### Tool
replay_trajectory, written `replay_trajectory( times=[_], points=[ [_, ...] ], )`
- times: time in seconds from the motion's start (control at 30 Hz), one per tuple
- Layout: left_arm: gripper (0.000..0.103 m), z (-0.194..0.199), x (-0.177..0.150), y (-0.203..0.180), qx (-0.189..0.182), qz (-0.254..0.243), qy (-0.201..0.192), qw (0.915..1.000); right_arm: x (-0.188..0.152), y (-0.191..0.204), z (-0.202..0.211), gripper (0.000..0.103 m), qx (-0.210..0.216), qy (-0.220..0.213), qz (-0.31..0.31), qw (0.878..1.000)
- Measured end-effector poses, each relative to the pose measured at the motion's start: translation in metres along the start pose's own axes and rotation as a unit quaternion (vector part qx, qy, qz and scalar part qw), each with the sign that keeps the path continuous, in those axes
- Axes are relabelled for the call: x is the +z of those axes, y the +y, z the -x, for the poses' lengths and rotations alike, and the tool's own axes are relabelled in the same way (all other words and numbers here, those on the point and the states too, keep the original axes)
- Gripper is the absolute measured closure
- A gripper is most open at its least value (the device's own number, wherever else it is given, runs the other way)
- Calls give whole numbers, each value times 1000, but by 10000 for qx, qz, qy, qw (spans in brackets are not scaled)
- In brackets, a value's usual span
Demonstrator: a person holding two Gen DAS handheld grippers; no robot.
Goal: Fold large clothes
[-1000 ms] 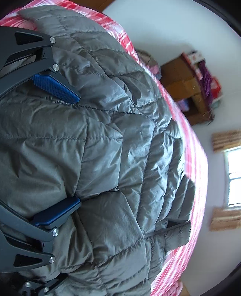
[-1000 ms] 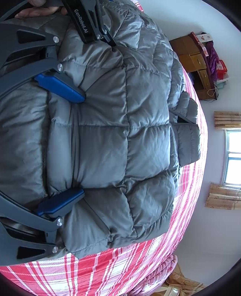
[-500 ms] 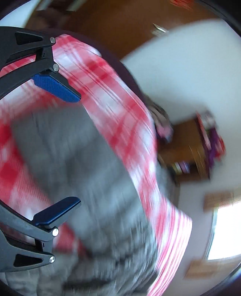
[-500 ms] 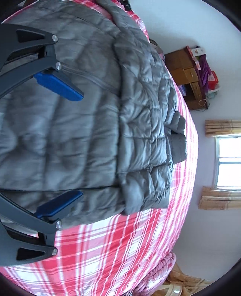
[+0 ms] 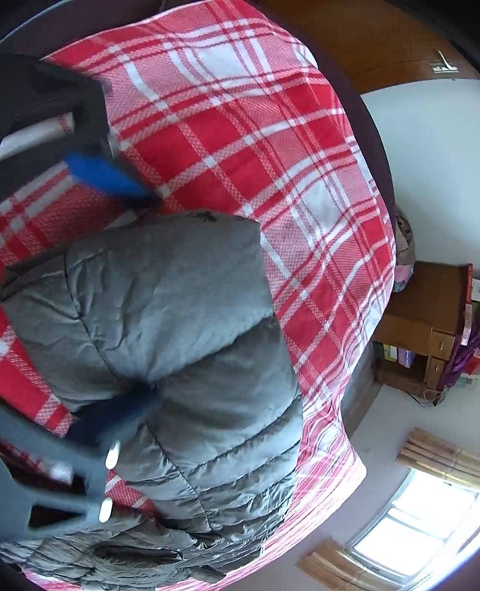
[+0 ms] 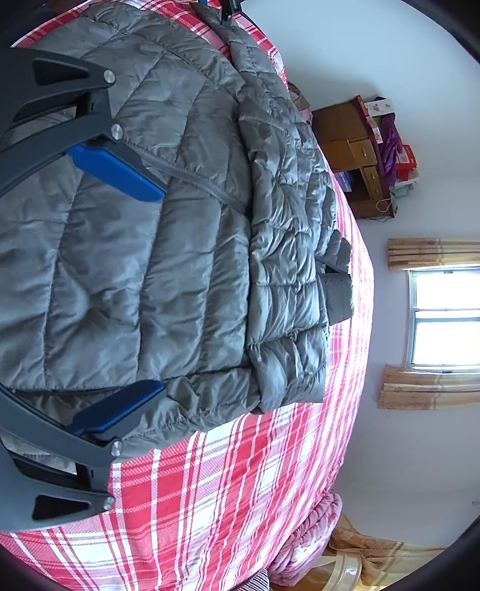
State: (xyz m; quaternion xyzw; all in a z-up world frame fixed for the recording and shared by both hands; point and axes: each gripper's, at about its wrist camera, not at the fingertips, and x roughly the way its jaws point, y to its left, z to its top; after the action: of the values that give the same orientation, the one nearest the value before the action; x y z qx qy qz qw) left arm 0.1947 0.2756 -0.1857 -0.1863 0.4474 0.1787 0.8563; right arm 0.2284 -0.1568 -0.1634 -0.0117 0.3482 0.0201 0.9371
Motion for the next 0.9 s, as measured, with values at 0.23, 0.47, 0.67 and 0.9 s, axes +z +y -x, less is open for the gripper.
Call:
replay_trajectory(
  times=[0.23,0.47,0.67,0.9],
  points=[
    [84,53,16,-29,256,-690,-843,9937,-1,-13,-3,4,-314,-53,12,9995],
    [86,128,22,-108,-42,-1529,-1880,9702,6,-38,0,4,-449,-158,-258,9985],
    [86,163,6,-206,-587,-2273,-2313,9441,7,-63,6,4,-580,-229,-473,9969],
    [86,155,-47,-308,-997,-3103,-2172,9201,2,-93,8,4,-717,-217,-734,9945]
  ],
)
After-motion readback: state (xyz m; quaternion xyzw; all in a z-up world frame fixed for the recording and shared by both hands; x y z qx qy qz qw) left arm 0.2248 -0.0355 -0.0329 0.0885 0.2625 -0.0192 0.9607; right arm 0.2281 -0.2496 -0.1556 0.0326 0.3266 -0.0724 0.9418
